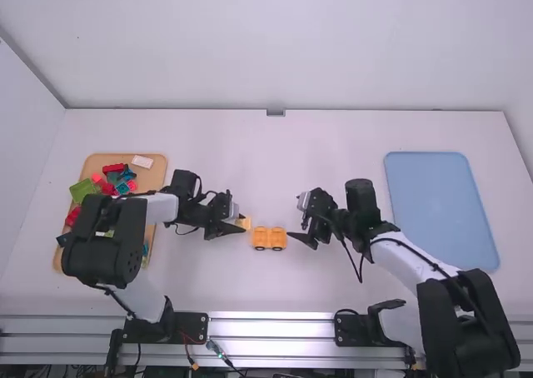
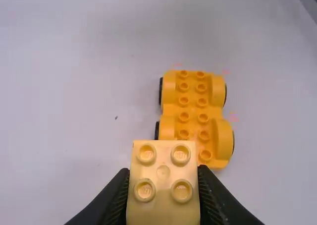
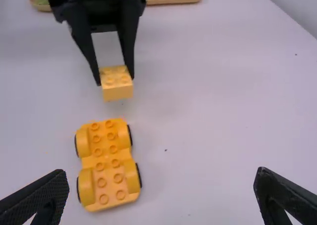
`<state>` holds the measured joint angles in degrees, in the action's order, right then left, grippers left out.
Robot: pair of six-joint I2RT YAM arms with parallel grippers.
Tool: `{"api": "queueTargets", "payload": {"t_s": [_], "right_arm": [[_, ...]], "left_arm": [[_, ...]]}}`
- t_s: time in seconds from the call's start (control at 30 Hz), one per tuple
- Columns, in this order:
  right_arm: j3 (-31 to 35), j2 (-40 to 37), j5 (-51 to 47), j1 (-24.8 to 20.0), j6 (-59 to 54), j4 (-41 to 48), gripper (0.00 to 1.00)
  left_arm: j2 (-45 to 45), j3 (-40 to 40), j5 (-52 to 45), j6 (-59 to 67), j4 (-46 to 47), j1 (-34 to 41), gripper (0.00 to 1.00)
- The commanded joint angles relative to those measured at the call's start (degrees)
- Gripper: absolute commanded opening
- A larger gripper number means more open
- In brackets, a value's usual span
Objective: Assemble lego blocks to make yellow taxi
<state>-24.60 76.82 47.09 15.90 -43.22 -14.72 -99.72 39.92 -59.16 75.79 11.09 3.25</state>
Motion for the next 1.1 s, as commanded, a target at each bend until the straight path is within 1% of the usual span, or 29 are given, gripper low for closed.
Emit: {"api": "queueTargets", "payload": {"t_s": [0.0,0.17,0.27,0.3,0.37,0.53,0.63,0.8,0.83,0.93,1.0,1.07], "right_arm": [[3.0,0.5,2.6,0.9,-0.9,-2.5,0.99],[5.1,3.0,2.6,3.2,-7.0,-3.3,0.99],[4.7,9.0,2.8,3.6,-8.2,-7.2,0.99],[4.7,9.0,2.8,3.6,-8.2,-7.2,0.99],[3.1,15.3,5.4,3.6,-8.1,-11.0,0.99],[-0.3,22.8,5.9,3.7,-9.1,-12.2,0.99],[-3.5,27.6,9.6,3.7,-11.8,-11.9,0.99],[-7.3,32.3,11.4,3.7,-12.1,-10.5,0.99],[-7.5,32.7,11.6,3.7,-12.1,-10.3,0.99],[-8.0,34.0,11.8,4.7,-11.8,-10.2,0.99],[-8.1,34.2,11.1,5.3,-10.4,-10.5,0.99],[-7.8,34.0,8.5,6.3,-8.4,-10.9,0.99]], "left_arm": [[1.0,0.7,-1.5,-0.6,0.2,1.5,0.24],[1.0,0.7,-1.8,-3.0,-0.2,3.0,0.22],[1.0,0.7,-1.9,-5.6,-1.4,4.1,0.21],[1.0,0.7,-1.9,-5.6,-1.4,4.1,0.21],[1.0,0.7,0.0,-5.8,-2.5,5.2,0.21],[1.0,0.7,0.0,-6.0,-3.0,5.8,0.2],[1.0,0.7,0.2,-6.0,-2.7,5.9,0.23],[1.0,0.7,0.3,-6.5,-2.9,5.8,0.23],[1.0,0.7,0.5,-7.3,-3.2,5.7,0.23],[1.0,0.7,5.4,-13.8,-5.9,6.2,0.22],[1.0,0.7,6.2,-15.1,-6.5,6.1,0.22],[1.0,0.7,5.9,-15.0,-6.7,6.1,0.21]]}}
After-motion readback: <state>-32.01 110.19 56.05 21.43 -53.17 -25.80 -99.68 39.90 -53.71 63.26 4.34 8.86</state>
